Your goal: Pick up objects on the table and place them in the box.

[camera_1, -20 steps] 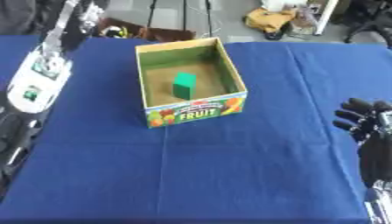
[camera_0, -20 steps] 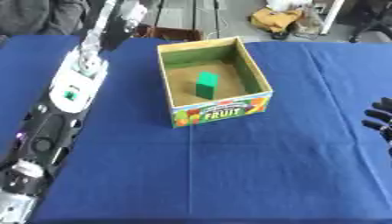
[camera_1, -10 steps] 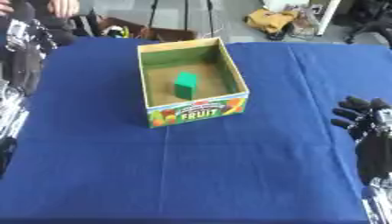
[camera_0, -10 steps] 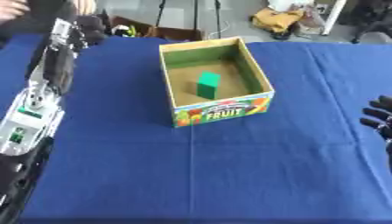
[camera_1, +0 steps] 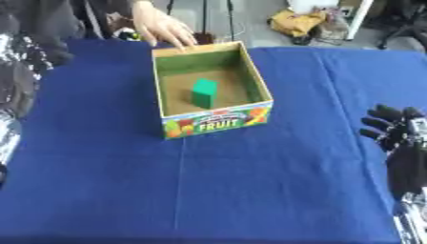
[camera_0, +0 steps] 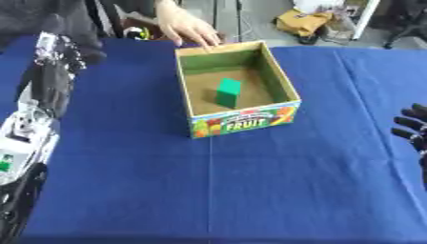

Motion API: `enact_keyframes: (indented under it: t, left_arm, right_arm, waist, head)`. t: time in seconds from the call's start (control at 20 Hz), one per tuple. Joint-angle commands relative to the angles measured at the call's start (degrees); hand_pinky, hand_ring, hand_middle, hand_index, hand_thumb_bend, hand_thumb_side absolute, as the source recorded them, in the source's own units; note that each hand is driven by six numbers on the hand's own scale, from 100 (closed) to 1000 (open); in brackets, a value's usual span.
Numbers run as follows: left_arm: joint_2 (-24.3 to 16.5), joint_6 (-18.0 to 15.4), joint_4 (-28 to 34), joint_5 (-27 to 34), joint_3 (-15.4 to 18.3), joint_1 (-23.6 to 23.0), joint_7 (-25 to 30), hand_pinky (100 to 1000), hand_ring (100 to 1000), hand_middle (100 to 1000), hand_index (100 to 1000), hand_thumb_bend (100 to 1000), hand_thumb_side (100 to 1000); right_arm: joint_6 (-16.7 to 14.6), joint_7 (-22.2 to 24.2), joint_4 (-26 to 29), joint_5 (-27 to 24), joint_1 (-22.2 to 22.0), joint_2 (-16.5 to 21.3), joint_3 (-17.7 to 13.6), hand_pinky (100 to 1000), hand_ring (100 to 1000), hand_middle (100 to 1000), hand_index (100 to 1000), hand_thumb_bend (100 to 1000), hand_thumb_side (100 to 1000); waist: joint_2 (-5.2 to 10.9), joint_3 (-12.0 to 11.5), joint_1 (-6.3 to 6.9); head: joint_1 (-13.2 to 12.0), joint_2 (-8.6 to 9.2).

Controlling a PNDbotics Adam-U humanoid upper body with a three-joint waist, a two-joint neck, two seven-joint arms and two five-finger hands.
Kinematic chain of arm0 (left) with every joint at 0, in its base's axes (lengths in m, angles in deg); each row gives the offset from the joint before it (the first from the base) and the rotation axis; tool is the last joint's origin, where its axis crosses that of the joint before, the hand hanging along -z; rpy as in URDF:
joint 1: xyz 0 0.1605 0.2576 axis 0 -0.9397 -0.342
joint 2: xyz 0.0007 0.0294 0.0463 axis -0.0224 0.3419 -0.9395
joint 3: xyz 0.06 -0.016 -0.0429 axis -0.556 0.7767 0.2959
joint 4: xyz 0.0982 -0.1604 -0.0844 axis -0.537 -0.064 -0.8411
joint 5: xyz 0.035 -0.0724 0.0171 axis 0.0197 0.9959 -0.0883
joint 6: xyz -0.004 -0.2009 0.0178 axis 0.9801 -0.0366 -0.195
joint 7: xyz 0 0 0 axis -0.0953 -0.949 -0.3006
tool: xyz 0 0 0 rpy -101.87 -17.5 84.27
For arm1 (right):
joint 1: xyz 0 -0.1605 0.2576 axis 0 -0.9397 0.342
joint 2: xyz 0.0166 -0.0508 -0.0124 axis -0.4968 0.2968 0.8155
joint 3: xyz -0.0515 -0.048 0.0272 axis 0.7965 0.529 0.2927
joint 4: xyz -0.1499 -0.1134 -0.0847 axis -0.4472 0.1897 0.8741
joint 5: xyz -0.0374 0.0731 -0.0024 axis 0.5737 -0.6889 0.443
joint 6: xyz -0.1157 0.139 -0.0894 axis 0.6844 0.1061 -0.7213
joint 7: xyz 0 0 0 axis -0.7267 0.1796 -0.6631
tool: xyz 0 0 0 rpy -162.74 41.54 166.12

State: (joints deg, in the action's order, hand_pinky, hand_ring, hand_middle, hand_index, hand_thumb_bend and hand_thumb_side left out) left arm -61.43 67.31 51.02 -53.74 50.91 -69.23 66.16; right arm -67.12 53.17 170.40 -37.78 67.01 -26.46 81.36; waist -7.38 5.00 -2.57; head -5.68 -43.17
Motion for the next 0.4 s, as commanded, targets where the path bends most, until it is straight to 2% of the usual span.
enact_keyframes:
  t: [0.05, 0.4]
  left_arm:
    - [-1.54, 0.17, 1.11, 0.55, 1.24, 0.16, 0.14, 790, 660, 630, 717, 566, 1000]
    - [-1.44, 0.30, 1.13, 0.75, 1.33, -0.06, 0.30, 789, 655, 625, 716, 565, 1000]
  right_arm:
    - [-0.03, -0.11, 0.73, -0.01, 0.39, 1.48, -0.63, 725, 752, 718, 797, 100, 1000]
    - [-0.09, -0.11, 0.81, -0.01, 0.38, 1.55, -0.64, 725, 752, 718, 797, 100, 1000]
  waist:
    - [0.75, -0.02, 0.06]
    - [0.78, -0.07, 0.00]
  head:
    - [0.09, 0.50]
    - [0.10, 0.41]
